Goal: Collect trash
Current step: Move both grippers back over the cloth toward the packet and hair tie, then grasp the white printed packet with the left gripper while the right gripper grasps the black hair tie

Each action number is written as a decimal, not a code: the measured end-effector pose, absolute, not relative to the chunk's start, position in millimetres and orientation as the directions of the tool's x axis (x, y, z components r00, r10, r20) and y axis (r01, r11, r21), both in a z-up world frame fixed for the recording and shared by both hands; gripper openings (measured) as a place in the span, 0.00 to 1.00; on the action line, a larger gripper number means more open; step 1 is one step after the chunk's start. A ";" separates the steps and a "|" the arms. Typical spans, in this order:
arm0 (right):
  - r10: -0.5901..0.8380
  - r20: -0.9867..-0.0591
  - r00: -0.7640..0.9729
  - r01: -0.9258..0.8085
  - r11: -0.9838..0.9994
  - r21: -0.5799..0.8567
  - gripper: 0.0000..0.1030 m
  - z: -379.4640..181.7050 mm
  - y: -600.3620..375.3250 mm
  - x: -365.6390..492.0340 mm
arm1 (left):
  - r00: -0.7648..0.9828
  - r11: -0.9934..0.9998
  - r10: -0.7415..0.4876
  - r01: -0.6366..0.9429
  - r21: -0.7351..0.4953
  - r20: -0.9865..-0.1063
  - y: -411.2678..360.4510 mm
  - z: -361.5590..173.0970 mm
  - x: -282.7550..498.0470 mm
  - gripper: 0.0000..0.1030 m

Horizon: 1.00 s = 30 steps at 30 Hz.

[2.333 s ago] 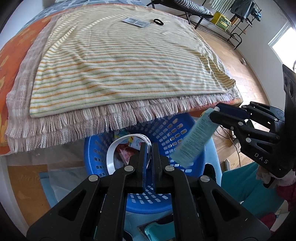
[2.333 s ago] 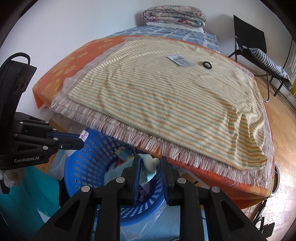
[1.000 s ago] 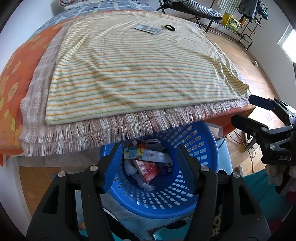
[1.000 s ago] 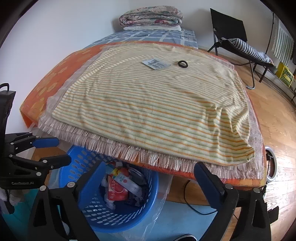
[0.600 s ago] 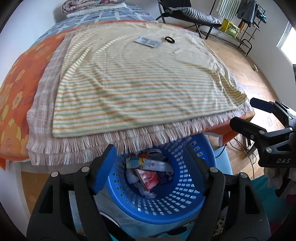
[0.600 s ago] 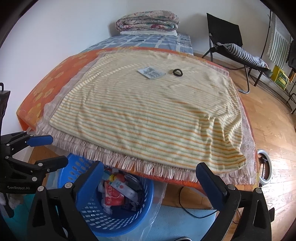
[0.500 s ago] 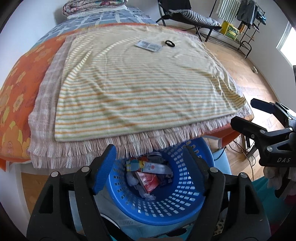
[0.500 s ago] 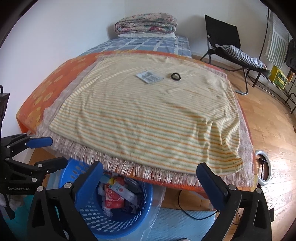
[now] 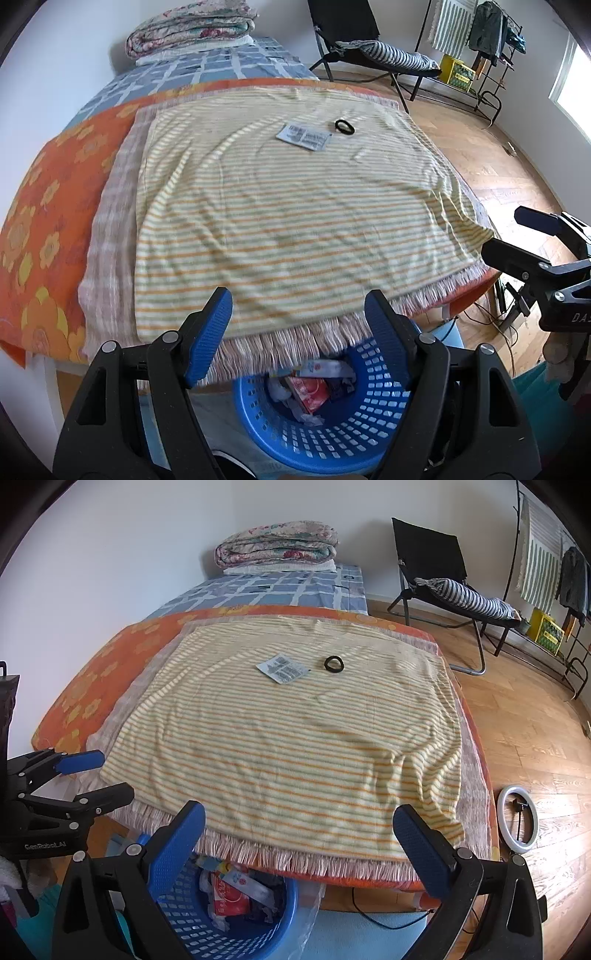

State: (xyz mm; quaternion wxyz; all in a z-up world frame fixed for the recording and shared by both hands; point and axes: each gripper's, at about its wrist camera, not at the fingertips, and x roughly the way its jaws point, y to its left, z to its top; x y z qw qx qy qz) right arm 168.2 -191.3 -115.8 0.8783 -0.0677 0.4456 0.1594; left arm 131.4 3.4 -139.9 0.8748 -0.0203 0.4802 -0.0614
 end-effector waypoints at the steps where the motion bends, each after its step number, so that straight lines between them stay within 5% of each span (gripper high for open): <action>1: 0.219 -0.803 0.554 -0.339 0.941 0.023 1.00 -114.2 -191.5 171.0 | 0.534 0.992 -0.126 0.091 -0.092 -0.836 3.2 -138.4 134.9 0.74; 20: 0.274 -0.740 0.615 -0.357 0.933 0.049 1.00 -92.1 -211.5 238.0 | 0.507 0.986 -0.163 0.107 -0.126 -0.847 1.4 -141.3 211.4 0.74; 30: 0.283 -0.796 0.535 -0.328 0.938 0.112 0.99 -106.8 -225.8 319.5 | 0.484 0.983 -0.184 0.092 -0.160 -0.855 -1.5 -152.4 276.0 0.74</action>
